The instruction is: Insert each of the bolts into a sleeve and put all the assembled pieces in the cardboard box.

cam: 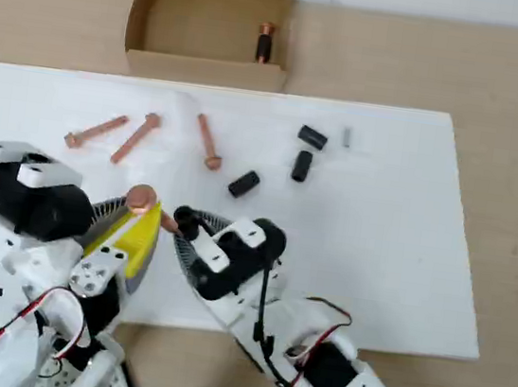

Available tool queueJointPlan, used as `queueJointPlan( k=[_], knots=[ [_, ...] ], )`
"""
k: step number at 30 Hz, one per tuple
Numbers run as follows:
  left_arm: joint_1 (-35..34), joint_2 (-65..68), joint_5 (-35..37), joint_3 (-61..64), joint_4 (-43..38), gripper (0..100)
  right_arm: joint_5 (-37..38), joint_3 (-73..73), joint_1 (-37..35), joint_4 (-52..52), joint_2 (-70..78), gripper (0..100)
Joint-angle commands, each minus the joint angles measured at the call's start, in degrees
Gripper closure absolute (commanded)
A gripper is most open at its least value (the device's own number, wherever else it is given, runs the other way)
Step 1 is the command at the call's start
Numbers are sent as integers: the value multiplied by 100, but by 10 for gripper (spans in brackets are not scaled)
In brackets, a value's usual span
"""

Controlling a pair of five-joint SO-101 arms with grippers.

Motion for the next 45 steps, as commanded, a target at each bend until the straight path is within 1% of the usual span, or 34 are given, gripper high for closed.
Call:
queueJointPlan(
  k=[1,8,22,31,34,38,41,45],
  knots=[
    [79,92,26,-290,9,992,-26,-13,-31,-132,-1059,988],
    [79,119,229,-97,-26,991,-35,-13,-31,-132,-1059,988],
    [79,119,220,378,-53,991,-44,-13,-31,-141,-1059,988],
    [53,92,202,413,-905,992,-44,-13,-31,-132,-1059,988],
    [44,119,193,484,-985,992,-44,-13,-31,-132,-1059,988],
    [35,101,167,888,-1002,992,-44,-13,-31,-141,-1059,988],
    [18,84,-44,1187,-1248,992,-44,-13,-31,-141,-1059,988],
    [-273,84,-53,1327,-1495,992,-44,-13,-31,-149,-1059,988]
  ],
)
